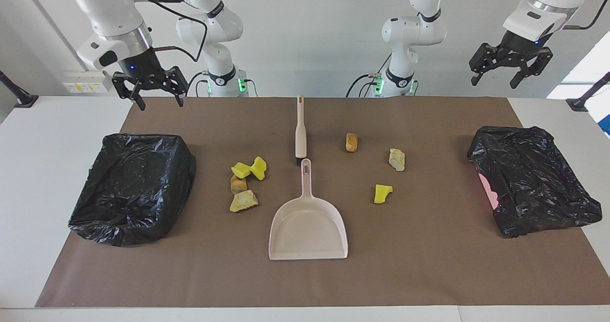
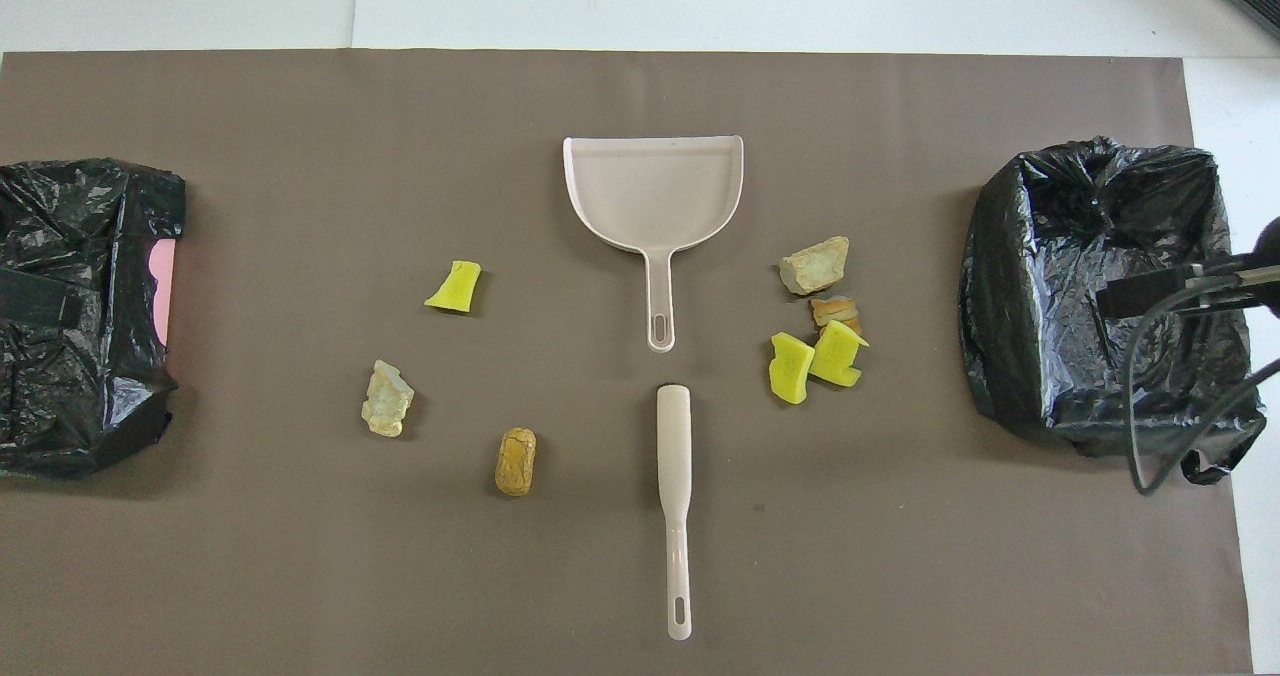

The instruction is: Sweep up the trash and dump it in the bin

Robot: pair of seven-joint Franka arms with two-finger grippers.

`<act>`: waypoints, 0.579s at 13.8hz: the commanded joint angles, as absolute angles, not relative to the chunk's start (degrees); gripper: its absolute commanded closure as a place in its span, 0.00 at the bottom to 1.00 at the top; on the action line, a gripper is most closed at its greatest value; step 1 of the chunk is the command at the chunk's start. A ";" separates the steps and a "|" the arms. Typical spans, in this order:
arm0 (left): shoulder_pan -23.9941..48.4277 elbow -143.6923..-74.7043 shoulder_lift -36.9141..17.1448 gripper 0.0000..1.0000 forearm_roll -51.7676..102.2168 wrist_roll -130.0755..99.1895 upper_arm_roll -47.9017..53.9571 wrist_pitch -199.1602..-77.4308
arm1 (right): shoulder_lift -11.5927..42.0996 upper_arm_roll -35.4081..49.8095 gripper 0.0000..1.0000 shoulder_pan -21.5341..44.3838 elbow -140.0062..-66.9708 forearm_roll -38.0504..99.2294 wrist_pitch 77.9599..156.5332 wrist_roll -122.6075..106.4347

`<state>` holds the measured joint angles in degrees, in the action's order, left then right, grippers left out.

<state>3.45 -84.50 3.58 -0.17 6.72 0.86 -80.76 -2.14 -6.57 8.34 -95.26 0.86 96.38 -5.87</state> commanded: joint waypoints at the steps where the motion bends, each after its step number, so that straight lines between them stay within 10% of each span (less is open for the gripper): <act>1: 6.31 -97.78 12.37 0.00 -0.26 5.54 2.11 -87.08 | 1.22 -6.59 0.00 10.10 -95.80 1.32 100.62 -6.59; 8: 26.86 -118.44 18.02 0.00 -0.18 -16.04 2.37 -100.86 | 12.11 -6.59 0.00 18.36 -95.63 1.41 111.25 3.24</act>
